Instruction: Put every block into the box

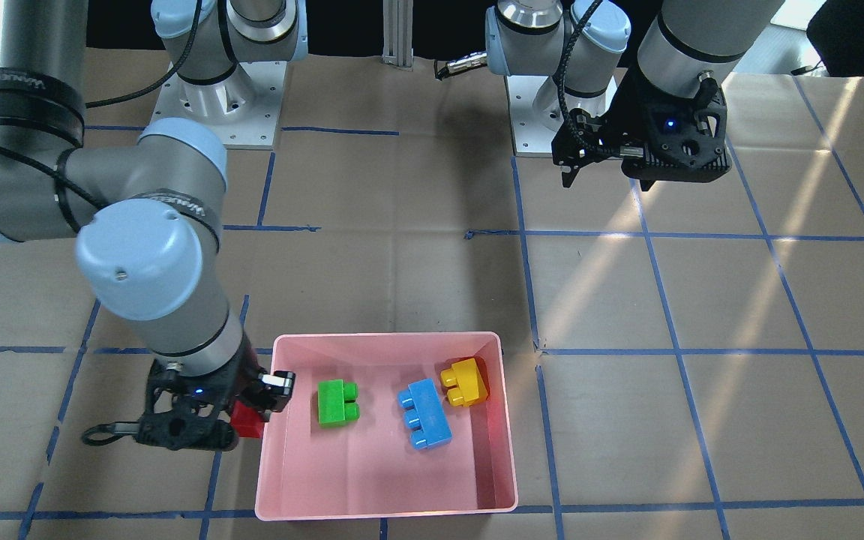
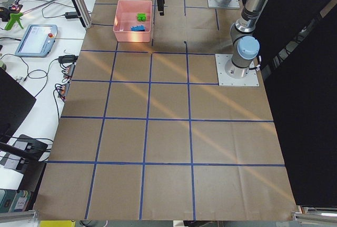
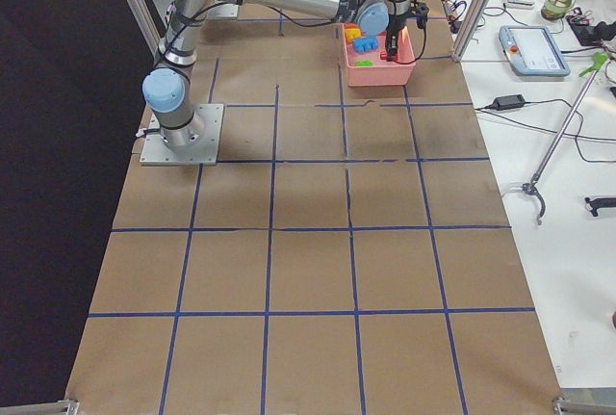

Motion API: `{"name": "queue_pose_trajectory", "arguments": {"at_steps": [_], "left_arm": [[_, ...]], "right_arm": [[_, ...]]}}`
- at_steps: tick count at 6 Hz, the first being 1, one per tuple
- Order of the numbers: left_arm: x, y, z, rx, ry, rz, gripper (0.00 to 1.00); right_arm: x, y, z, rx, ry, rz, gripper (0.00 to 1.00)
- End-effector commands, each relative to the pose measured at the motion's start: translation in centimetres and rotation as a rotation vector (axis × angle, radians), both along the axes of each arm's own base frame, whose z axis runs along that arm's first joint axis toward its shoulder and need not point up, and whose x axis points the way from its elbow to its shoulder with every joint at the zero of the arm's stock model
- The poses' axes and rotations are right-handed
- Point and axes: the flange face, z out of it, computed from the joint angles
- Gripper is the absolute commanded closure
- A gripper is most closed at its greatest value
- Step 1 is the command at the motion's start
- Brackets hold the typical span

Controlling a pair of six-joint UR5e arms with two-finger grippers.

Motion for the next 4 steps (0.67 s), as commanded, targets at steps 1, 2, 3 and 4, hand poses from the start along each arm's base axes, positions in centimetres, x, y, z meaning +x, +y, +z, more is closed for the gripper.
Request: {"name": "queue_pose_trajectory", "arguments": {"at_steps": [1, 2, 3, 4], "left_arm": [[0.0, 0.0, 0.1, -0.001, 0.001, 0.000, 0.00], [0.0, 0.0, 0.1, -0.003, 0.001, 0.000, 0.00], [0.0, 0.0, 0.1, -0.001, 0.001, 0.000, 0.00], [0.0, 0.0, 0.1, -0.001, 0.001, 0.000, 0.00]], "right_arm": [[4.1, 0.6, -5.5, 0.082, 0.011, 0.011, 0.83], [4.1, 0.5, -6.9, 0.097, 0.015, 0.012, 0.35], [4.2, 0.4, -6.4, 0.088, 0.013, 0.008, 0.01], [3.7, 0.4, -4.8, 0.076, 0.014, 0.001, 0.00]]}}
